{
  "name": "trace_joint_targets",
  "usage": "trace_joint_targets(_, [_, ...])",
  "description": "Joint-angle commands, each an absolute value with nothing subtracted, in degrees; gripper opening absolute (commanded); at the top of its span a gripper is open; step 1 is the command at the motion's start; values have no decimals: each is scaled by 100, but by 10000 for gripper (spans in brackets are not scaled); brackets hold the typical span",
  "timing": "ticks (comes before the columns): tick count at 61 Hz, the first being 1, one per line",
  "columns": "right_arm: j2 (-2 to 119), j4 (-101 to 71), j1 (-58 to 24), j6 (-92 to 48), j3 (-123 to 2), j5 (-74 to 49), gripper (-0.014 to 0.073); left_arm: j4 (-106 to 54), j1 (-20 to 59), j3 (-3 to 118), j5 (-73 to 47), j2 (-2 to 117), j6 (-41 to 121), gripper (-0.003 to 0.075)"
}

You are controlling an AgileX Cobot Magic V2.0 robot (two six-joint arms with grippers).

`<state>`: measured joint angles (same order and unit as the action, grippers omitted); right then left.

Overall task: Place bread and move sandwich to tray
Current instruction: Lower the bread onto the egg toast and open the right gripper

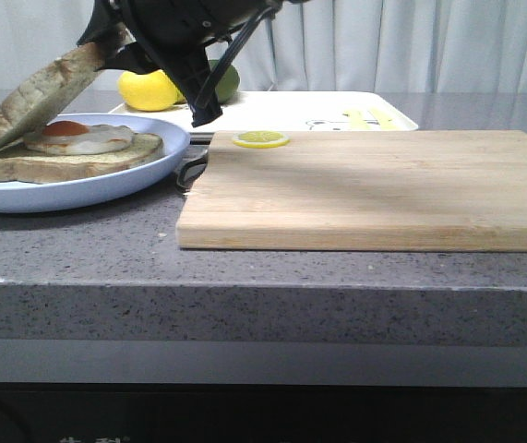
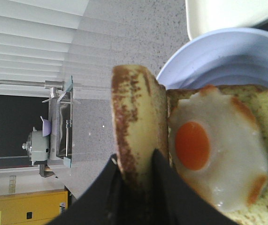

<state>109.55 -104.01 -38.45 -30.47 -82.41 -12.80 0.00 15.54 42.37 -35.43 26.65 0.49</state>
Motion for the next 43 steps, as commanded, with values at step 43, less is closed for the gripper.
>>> trace_joint_targets(43, [10081, -7241, -2924, -3139, -8141, -3098, 510, 0, 1610, 4407, -3048, 2743, 41, 473])
